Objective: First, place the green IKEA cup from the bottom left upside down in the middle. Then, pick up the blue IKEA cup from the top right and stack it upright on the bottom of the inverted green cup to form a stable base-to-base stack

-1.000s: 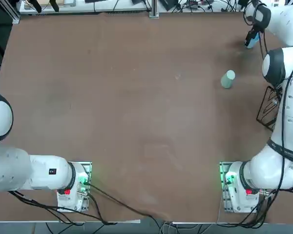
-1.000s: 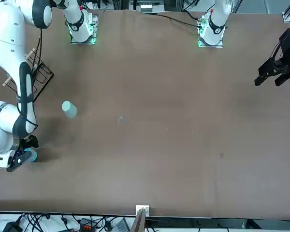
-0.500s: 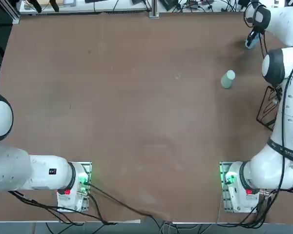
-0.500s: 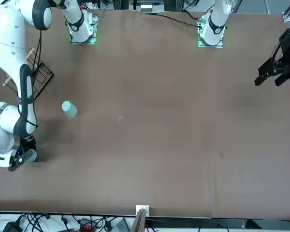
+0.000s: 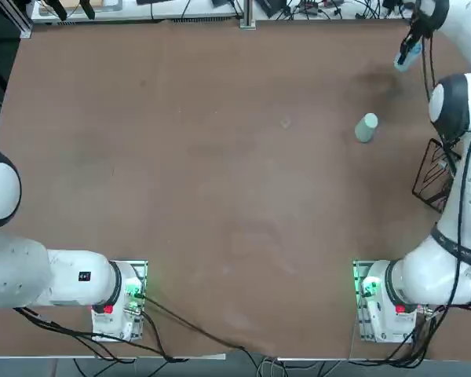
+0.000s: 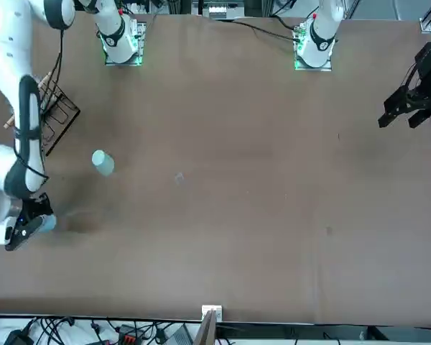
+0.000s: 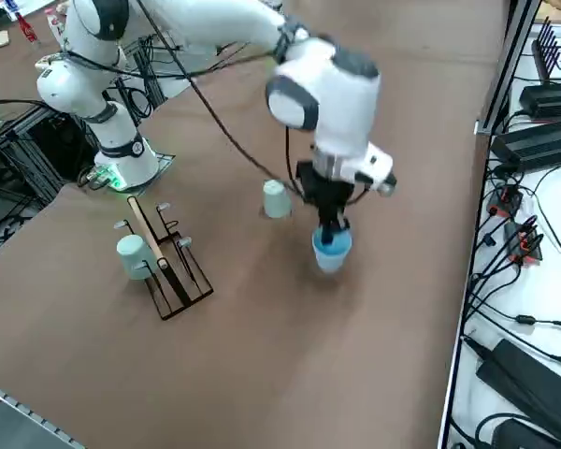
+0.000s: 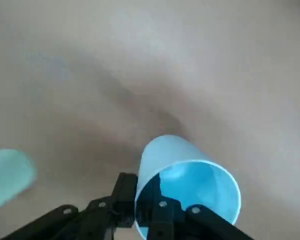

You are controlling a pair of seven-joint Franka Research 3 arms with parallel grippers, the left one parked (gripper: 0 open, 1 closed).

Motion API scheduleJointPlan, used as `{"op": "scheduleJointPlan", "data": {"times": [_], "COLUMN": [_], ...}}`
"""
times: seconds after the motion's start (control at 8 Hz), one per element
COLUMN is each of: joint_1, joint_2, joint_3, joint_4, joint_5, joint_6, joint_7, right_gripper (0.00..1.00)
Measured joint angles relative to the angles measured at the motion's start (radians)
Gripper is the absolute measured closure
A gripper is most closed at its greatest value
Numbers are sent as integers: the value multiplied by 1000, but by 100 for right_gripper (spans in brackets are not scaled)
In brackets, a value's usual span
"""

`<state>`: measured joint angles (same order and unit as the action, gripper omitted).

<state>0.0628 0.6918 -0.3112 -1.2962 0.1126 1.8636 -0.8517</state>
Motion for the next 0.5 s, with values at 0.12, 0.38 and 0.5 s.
{"op": "scheduleJointPlan", "data": {"times": [0.12,0.38,0.5], "joint_1": [29,102,133], "joint_2": [-72,-221,-289], "joint_3": [1,1,1], "joint_4": [-47,-201,-282], "joint_5": [0,-1,-2], "joint_6": [-34,-47,-44], "joint_7": [71,238,314], "right_gripper": [97,97,97]}}
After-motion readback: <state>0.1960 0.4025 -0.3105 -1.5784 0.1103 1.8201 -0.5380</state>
